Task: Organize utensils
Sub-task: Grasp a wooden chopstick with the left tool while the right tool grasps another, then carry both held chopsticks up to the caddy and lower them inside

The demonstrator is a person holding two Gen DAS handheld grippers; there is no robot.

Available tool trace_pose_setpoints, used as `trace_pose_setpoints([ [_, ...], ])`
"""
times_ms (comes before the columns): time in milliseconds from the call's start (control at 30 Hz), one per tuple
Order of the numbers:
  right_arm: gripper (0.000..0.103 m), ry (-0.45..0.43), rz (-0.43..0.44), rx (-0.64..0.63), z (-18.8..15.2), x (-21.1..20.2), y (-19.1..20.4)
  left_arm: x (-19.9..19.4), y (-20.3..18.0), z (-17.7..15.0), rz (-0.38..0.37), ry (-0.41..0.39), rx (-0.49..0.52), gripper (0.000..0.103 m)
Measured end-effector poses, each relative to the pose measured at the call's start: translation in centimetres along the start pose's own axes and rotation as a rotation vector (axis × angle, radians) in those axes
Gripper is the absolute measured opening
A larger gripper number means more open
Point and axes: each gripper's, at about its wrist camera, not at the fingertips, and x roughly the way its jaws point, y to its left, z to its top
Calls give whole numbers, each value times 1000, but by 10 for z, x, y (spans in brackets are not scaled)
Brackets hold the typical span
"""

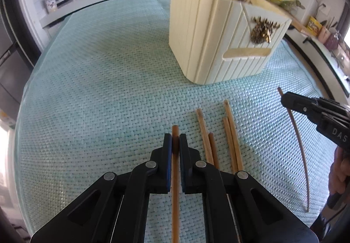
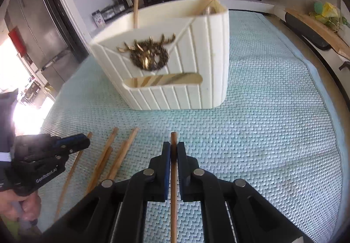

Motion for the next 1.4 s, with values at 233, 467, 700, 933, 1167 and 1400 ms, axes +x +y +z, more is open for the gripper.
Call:
trace_pose_setpoints([
  [233, 6, -164, 113, -24, 9, -84, 3, -89, -2, 6, -49, -177, -2, 5],
  [467, 6, -337, 141, -69, -16, -161, 30, -155, -14, 1, -109, -336, -21, 4],
  [700, 6, -484, 84, -138, -23, -201, 44, -180, -22, 1, -104, -416, -34, 4],
  [933, 6, -531, 76, -142, -14, -215, 44, -195, -20, 6, -125, -464, -51, 4],
  [1167, 6, -555, 62, -166, -7, -227, 47, -203, -19, 15, -130, -492, -59, 4],
  [1400, 6, -580, 36, -182, 4, -237, 45, -214, -17, 25, -140, -530, -70, 4],
])
